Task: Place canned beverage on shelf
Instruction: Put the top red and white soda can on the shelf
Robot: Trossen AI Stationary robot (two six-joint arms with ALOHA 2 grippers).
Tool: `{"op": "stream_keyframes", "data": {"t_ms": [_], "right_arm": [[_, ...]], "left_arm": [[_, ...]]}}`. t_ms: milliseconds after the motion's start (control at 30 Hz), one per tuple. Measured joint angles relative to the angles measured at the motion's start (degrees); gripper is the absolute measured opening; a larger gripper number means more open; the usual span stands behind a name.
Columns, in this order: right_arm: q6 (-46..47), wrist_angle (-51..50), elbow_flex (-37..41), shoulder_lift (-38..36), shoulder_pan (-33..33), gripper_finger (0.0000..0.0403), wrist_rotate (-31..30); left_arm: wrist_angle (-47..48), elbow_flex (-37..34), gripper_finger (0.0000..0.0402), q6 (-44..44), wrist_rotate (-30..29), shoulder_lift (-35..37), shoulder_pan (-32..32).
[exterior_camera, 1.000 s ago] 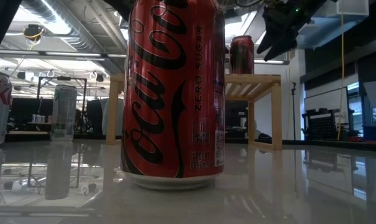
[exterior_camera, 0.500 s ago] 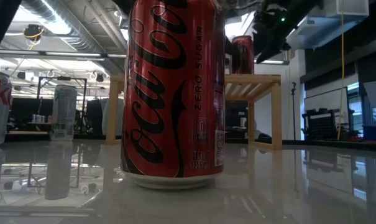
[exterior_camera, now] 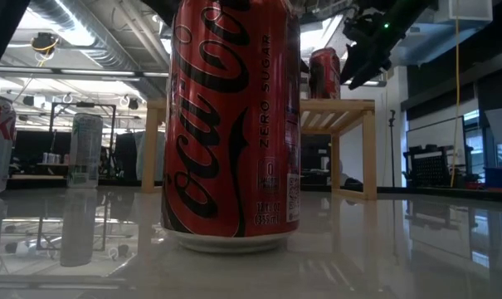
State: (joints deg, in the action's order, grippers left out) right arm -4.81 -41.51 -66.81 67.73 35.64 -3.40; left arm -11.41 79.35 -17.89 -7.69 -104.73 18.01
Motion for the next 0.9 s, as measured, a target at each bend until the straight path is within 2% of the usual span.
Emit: {"op": "stream_keyframes", "data": {"t_ms": [233,433,900], "right_arm": [[0.1,-0.5,0.0,-2.4,0.0,0.0353,0.0],[0.2,-0.7,0.0,-2.6,0.0,0.0353,-2.5],[0.1,1.0,0.0,-0.9,0.0,0.0353,-3.7]], "left_arm": [[-3.2,0.1,0.0189,0.2,4.1,-2.1,0.6],[-3.8,0.1,0.0189,0.3,3.7,-2.3,0.6],[-3.0,0.1,0.0189,0.3,6.0,-2.3,0.9]]}}
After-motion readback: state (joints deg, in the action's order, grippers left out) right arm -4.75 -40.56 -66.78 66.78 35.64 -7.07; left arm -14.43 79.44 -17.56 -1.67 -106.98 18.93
